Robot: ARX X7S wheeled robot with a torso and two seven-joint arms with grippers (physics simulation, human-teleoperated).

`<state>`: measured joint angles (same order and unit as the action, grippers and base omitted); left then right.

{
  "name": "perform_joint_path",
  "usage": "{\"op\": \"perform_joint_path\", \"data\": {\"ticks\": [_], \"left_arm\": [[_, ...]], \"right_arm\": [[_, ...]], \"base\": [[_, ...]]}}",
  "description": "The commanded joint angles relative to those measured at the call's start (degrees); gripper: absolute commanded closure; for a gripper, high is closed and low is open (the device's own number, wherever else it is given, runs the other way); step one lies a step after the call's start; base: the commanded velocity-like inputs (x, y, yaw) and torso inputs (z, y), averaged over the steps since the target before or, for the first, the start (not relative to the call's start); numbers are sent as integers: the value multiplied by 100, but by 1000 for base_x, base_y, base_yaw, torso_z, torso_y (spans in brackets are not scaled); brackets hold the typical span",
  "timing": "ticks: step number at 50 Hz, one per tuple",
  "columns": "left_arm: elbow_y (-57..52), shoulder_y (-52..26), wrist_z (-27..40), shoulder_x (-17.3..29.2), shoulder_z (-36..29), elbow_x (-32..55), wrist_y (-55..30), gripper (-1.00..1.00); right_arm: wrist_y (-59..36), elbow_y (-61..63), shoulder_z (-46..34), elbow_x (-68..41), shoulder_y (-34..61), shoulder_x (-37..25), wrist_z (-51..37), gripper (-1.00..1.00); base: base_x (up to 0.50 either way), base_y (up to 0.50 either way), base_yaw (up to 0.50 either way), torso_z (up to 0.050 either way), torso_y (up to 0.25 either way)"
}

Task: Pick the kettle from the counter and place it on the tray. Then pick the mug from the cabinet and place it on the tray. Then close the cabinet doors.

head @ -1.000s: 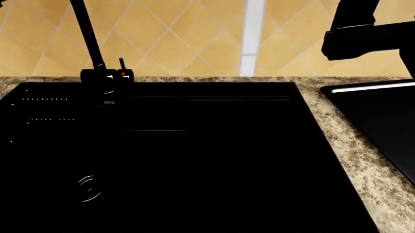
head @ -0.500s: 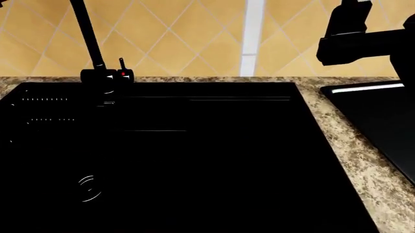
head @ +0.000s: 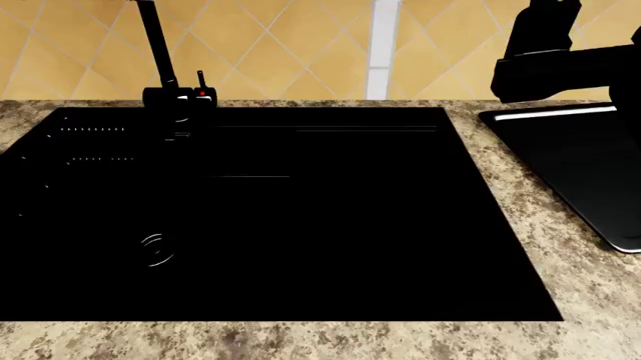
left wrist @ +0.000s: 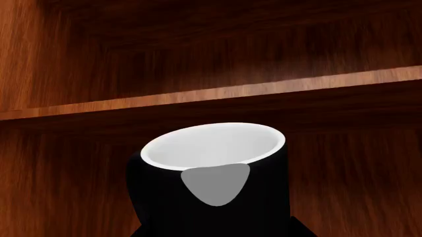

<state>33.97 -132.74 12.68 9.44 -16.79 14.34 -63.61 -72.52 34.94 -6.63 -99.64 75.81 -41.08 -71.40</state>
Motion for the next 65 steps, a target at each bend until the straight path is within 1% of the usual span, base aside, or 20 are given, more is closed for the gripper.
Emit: {"op": "perform_joint_path", "data": {"ticks": [1, 2, 7, 12, 13, 16, 18, 20, 22, 25, 29, 33, 36, 38, 43, 48, 55, 60, 65], "left_arm": [[-766, 49, 10, 94, 227, 208, -542, 100], [-879, 96, 19, 108, 263, 238, -623, 100], [-2127, 653, 71, 210, 638, 613, -1433, 100], [-3630, 1362, 240, 82, 1469, 1139, -2530, 100], [-3822, 1508, 490, 129, 1601, 1527, -2634, 100], [-4145, 1985, 2412, 608, 1797, 4105, -2633, 100], [-4344, 2306, 3369, 779, 1894, 5699, -2626, 100], [-4511, 2576, 4113, 869, 1943, 6742, -2608, 100], [-4652, 2789, 4670, 920, 1924, 7527, -2568, 100], [-4873, 3114, 5355, 963, 1831, 8451, -2410, 100], [-5242, 3489, 5936, 1013, 1615, 9348, -2122, 100], [-5672, 3921, 6266, 1037, 1404, 9920, -1871, 100], [-5994, 4347, 6331, 990, 1290, 10068, -1816, 100], [-6139, 4604, 6262, 927, 1252, 10008, -1872, 100], [-6258, 5130, 5869, 805, 1296, 9506, -2146, 100], [-6315, 5538, 5171, 780, 1385, 8634, -2425, 100], [-6260, 5804, 4125, 1086, 1291, 7288, -2287, 100], [-6043, 5752, 3316, 1451, 902, 6103, -1867, 100], [-5609, 5569, 2837, 1656, 489, 5342, -1483, 100]], "right_arm": [[77, 61, -6, -92, -39, -70, -62, -100], [85, 69, 1, -91, -53, -78, -58, -100], [173, 173, 130, 25, -273, -108, 67, -100], [265, 286, 260, 61, -477, -156, 148, -100], [282, 312, 281, 35, -499, -176, 141, -100], [321, 341, 334, -12, -527, -228, 133, -100], [334, 362, 339, -23, -545, -242, 121, -100], [341, 356, 336, -8, -554, -246, 126, -100], [344, 340, 319, 1, -536, -243, 121, -100], [349, 331, 258, -69, -456, -234, 50, -100], [355, 294, 180, -148, -346, -231, -50, -100], [366, 285, 105, -191, -278, -204, -126, -100], [367, 280, 73, -177, -265, -191, -119, -100], [370, 274, 78, -156, -271, -201, -93, -100], [387, 264, 126, -94, -319, -249, -5, -100], [412, 262, 165, -54, -360, -289, 49, -100], [424, 250, 144, -46, -340, -315, 54, -100], [438, 255, 136, 5, -371, -316, 82, -100], [451, 256, 107, 44, -381, -298, 94, -100]], "base": [[-500, 0, 0, 0, 0], [-500, 0, 0, 0, 0], [-96, 0, 0, 0, 0], [0, 0, 0, 0, 0], [0, 0, 0, 0, 0], [0, 0, 0, 0, 0], [0, 0, 0, 0, 0], [0, 0, 0, 0, 0], [0, 0, 0, 0, 0], [0, 0, 0, 0, 0], [0, 0, 0, 0, 0], [0, 0, 0, 0, 0], [0, 0, 0, 0, 0], [0, 0, 0, 0, 0], [0, 0, 0, 0, 0], [0, 0, 0, 0, 0], [0, 0, 0, 0, 0], [0, 0, 0, 0, 0], [0, 0, 0, 0, 0]]}}
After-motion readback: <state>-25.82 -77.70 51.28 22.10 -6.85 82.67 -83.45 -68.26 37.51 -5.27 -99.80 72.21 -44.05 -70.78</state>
